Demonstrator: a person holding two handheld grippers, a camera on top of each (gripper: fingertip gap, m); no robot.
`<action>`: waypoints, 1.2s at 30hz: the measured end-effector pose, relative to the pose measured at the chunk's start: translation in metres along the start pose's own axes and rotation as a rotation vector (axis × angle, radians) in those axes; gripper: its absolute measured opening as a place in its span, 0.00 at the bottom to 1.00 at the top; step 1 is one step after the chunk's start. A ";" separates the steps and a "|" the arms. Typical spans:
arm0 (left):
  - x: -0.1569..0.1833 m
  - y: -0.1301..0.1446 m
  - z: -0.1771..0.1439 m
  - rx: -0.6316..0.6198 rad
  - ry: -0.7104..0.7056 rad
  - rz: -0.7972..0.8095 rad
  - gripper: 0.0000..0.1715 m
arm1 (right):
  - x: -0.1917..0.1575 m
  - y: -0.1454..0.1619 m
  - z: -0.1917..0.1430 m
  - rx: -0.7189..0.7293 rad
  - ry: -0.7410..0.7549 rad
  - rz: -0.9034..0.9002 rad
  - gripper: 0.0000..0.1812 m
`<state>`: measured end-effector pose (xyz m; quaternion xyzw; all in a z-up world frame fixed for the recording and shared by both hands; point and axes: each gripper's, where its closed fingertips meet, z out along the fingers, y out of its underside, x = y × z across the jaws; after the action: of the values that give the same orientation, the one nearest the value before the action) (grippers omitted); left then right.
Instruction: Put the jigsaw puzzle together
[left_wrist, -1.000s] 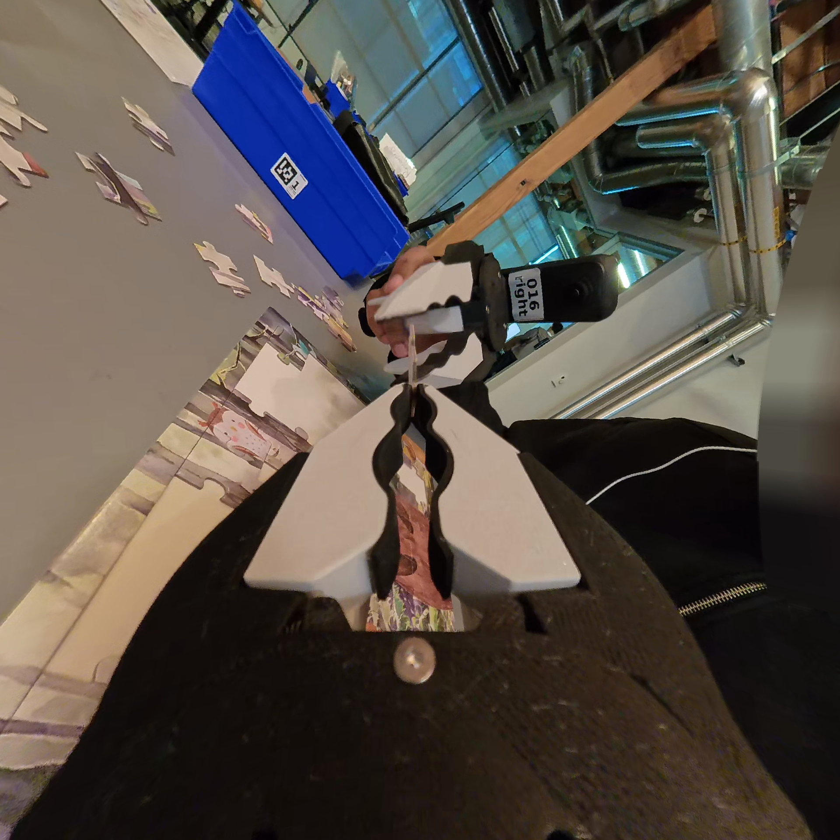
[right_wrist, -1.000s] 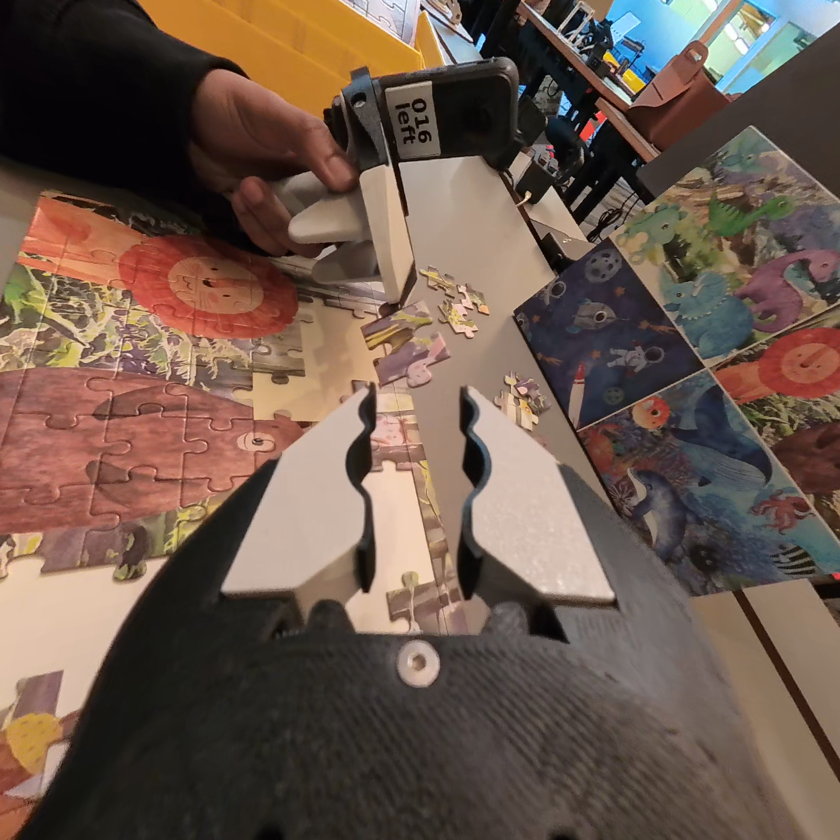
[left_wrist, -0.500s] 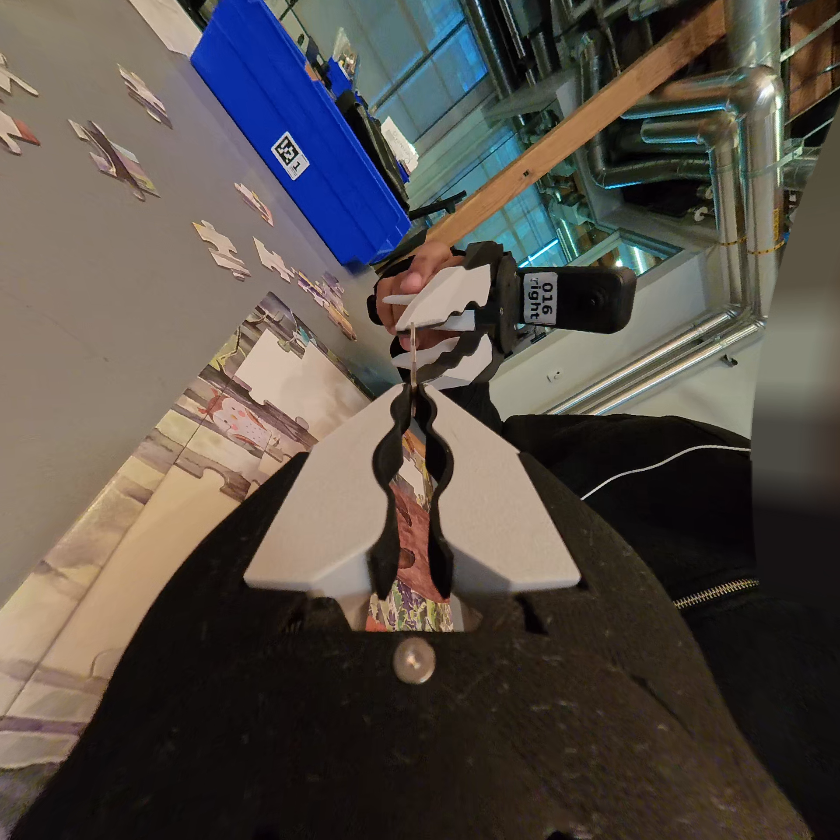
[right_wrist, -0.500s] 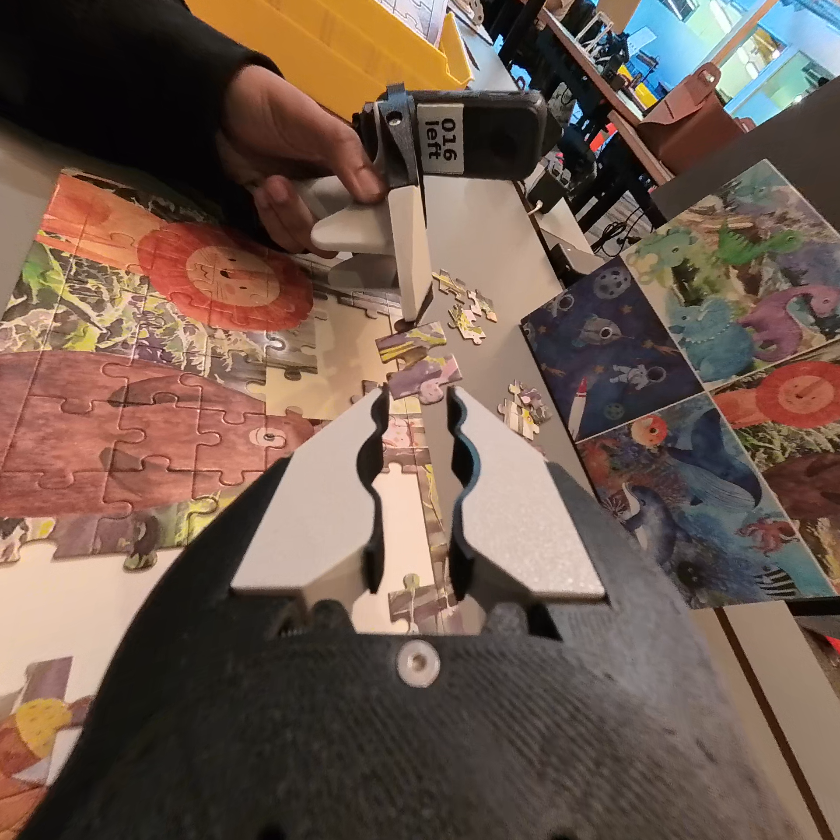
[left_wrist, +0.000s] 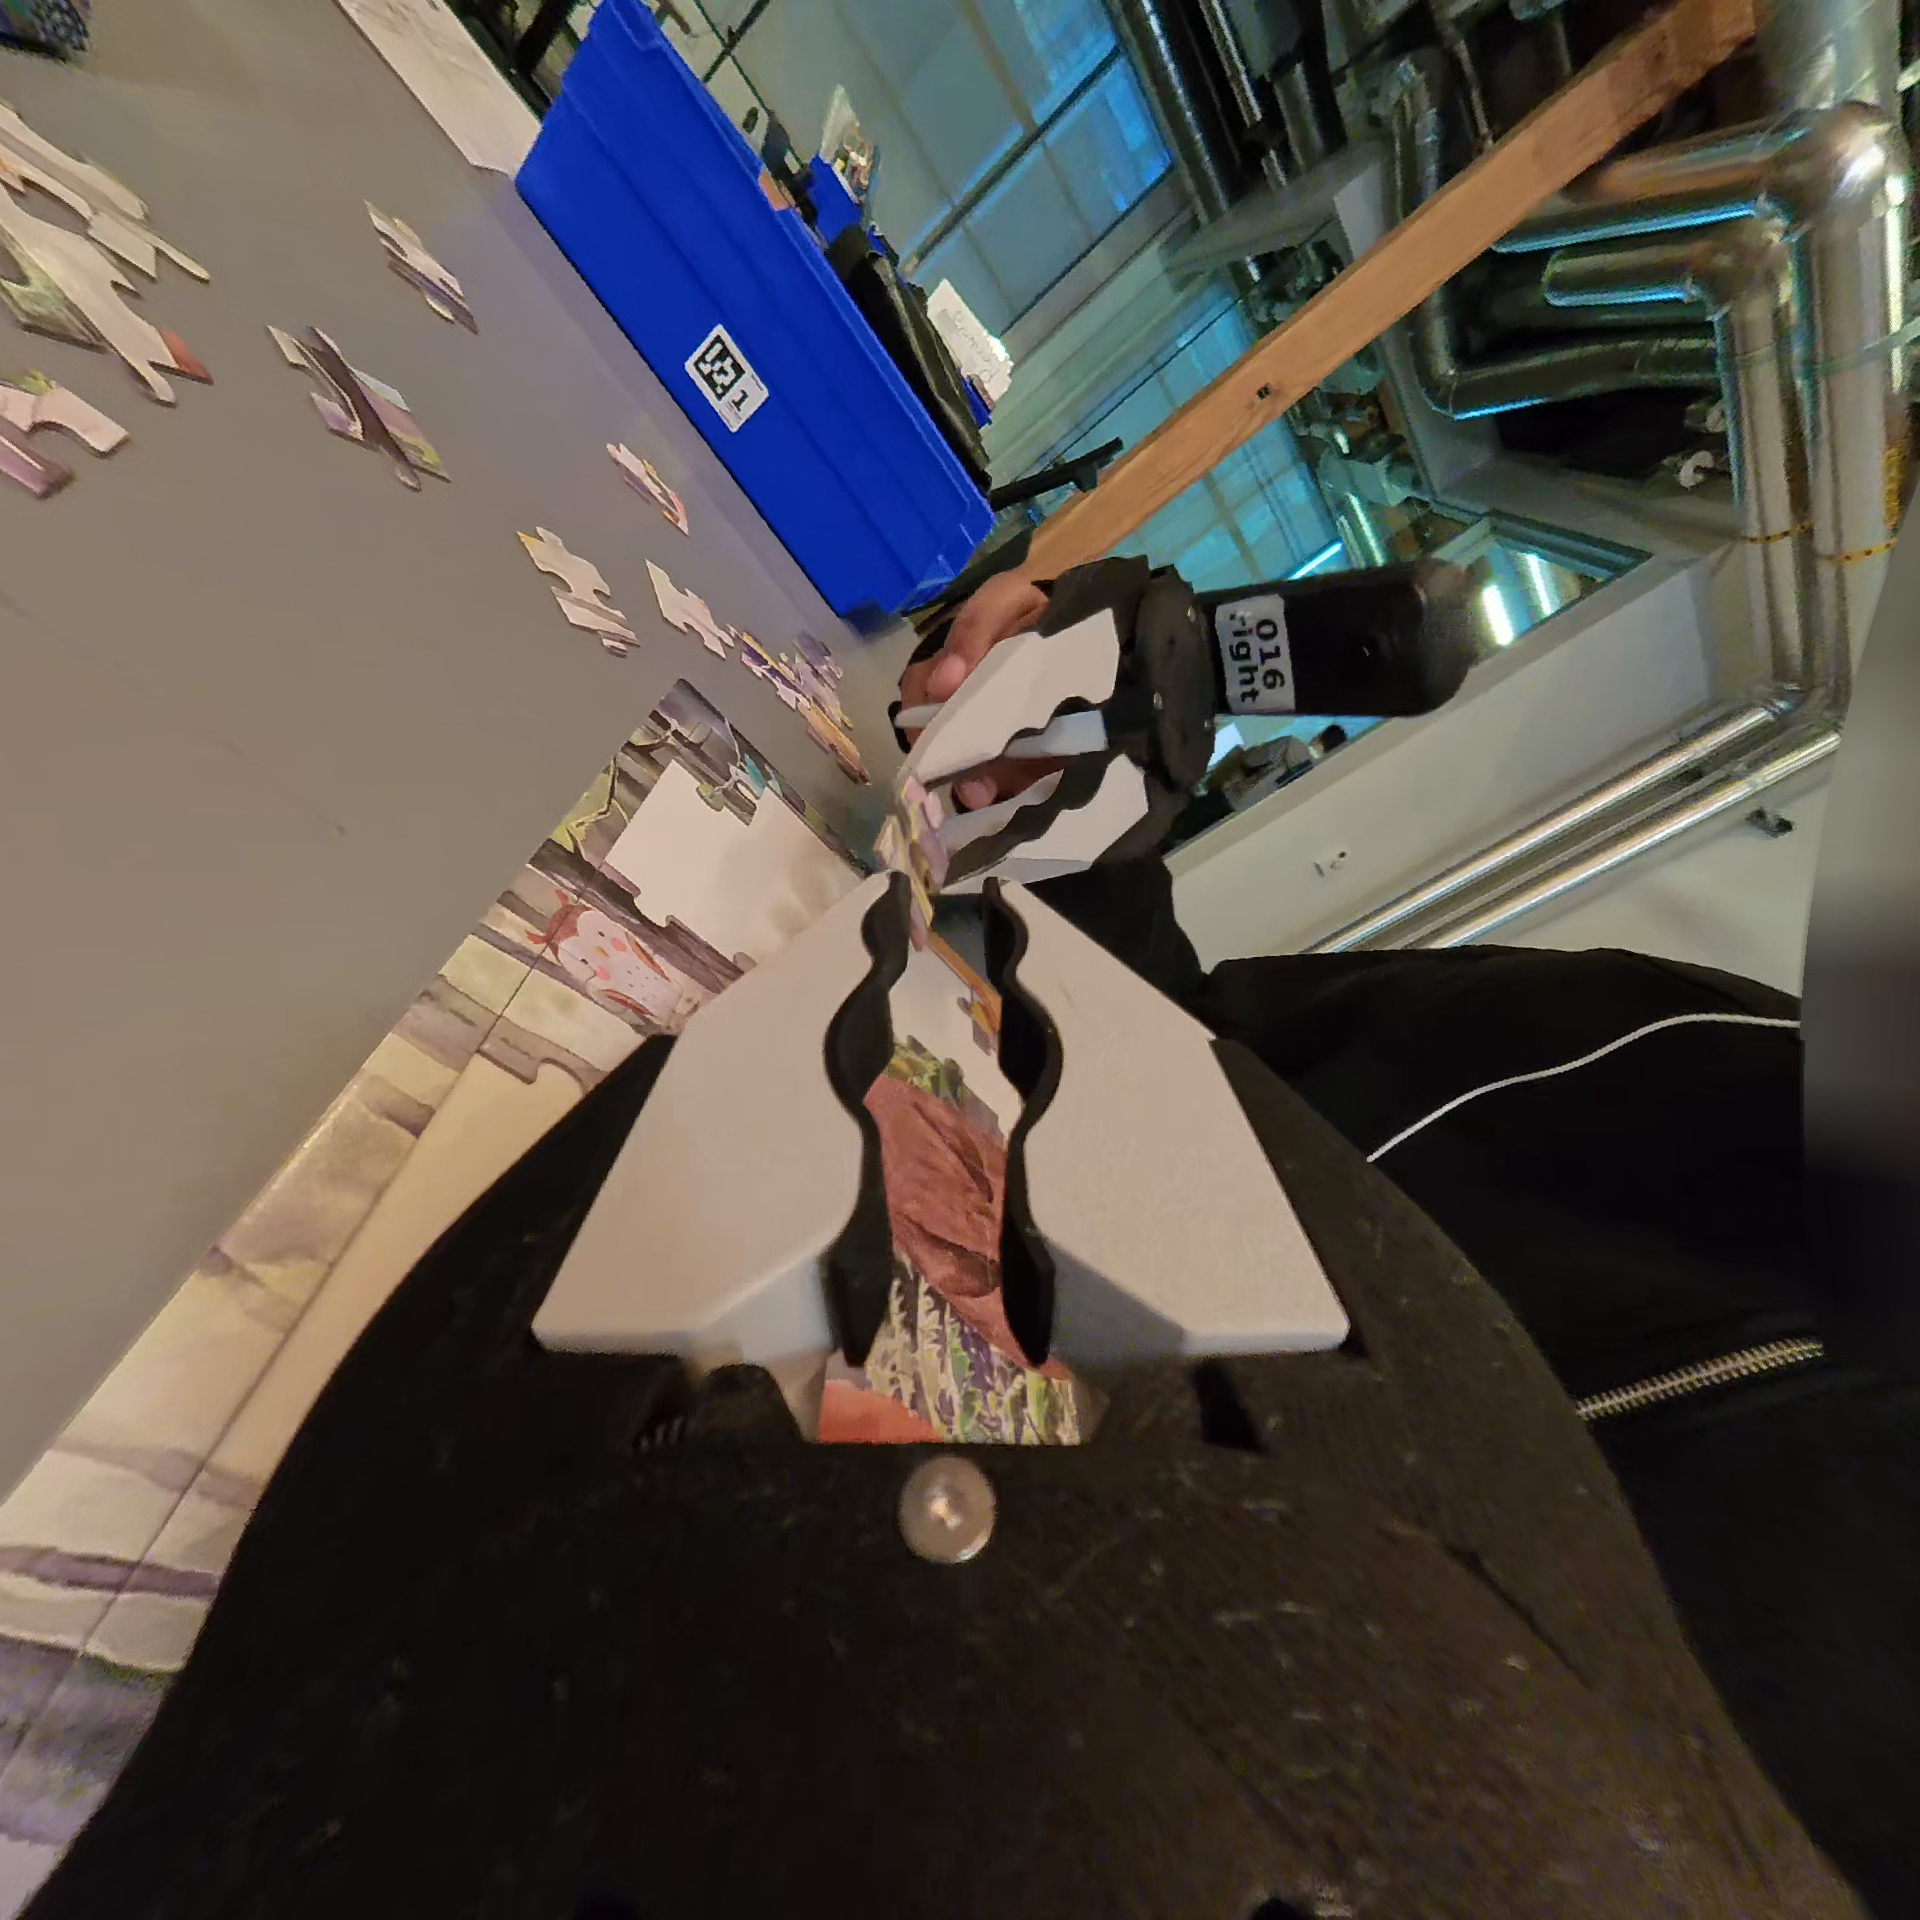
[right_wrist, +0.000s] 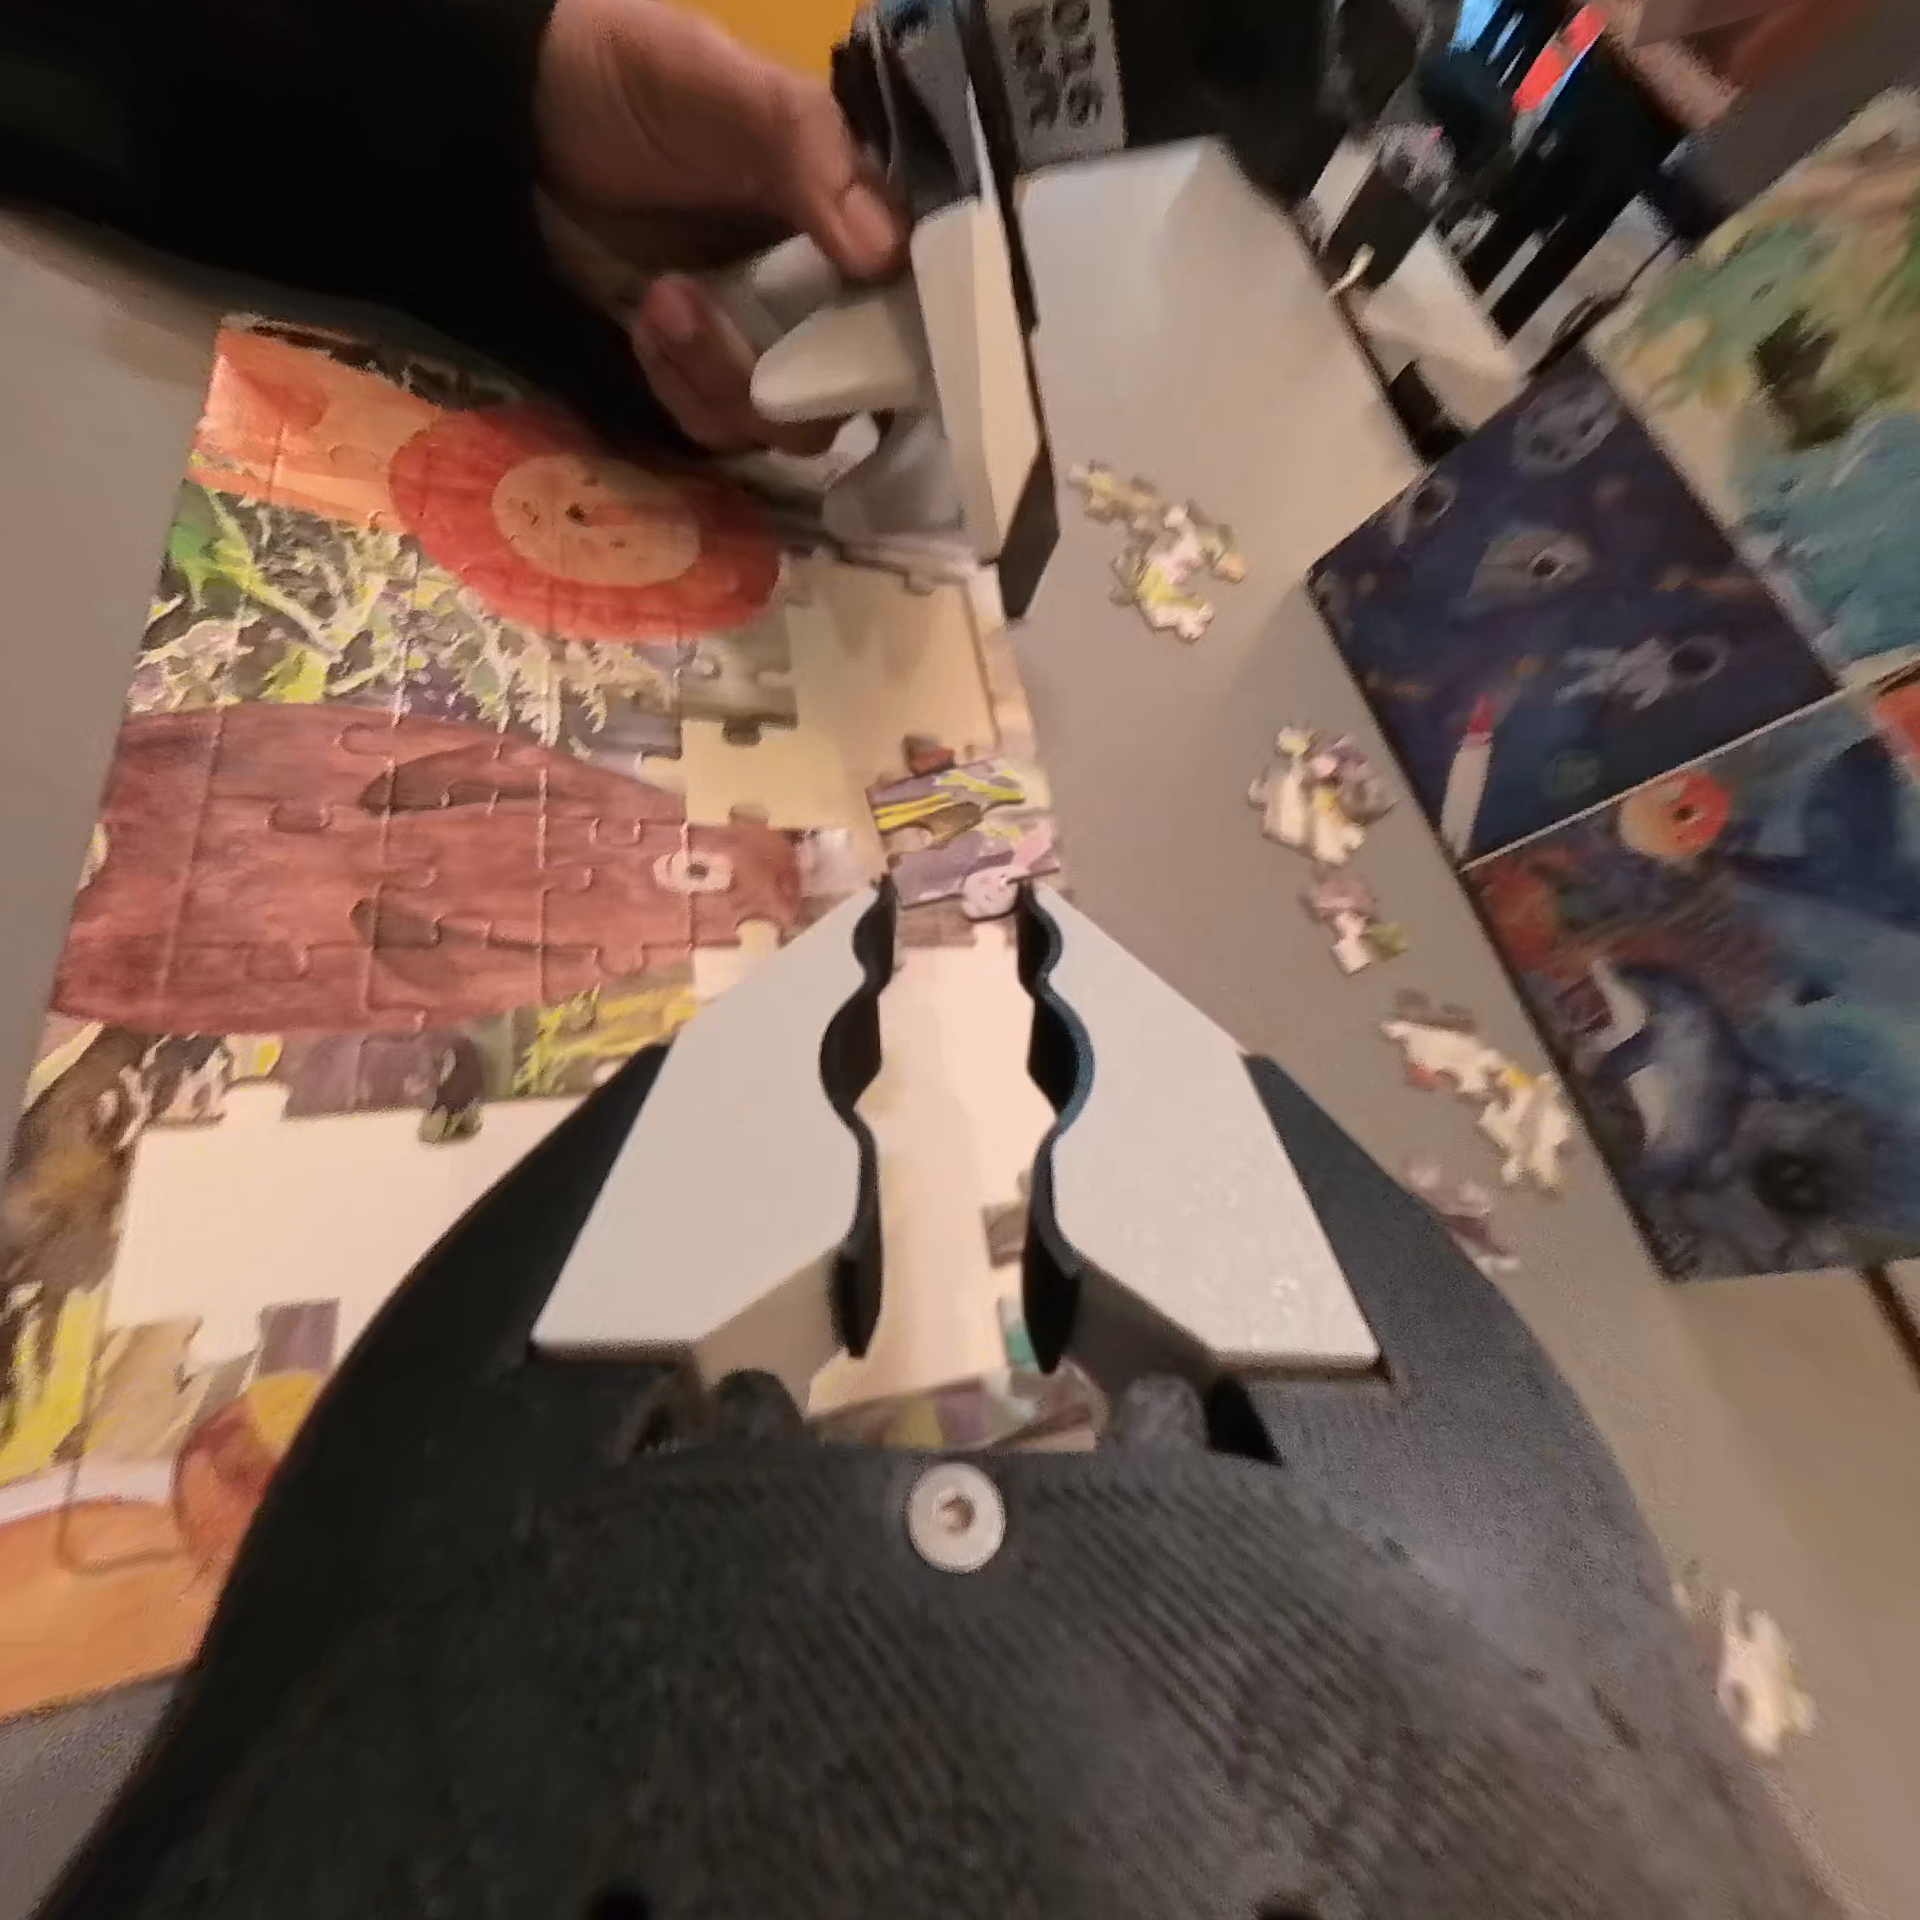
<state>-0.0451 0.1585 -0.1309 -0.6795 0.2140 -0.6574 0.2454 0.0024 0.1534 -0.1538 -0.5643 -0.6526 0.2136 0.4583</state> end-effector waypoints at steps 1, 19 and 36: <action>-0.002 0.001 0.000 -0.008 -0.013 0.008 0.06 | -0.004 0.008 -0.001 -0.029 -0.027 0.028 0.12; -0.029 0.066 0.026 -0.426 -0.354 0.291 0.00 | -0.044 0.049 0.001 -0.193 -0.253 0.183 0.11; -0.039 0.076 0.026 -0.499 -0.433 0.342 0.00 | -0.048 0.049 0.000 -0.196 -0.297 0.236 0.11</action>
<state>-0.0184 0.1239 -0.2083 -0.7962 0.4213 -0.3757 0.2178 0.0263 0.1219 -0.2100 -0.6409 -0.6601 0.2820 0.2718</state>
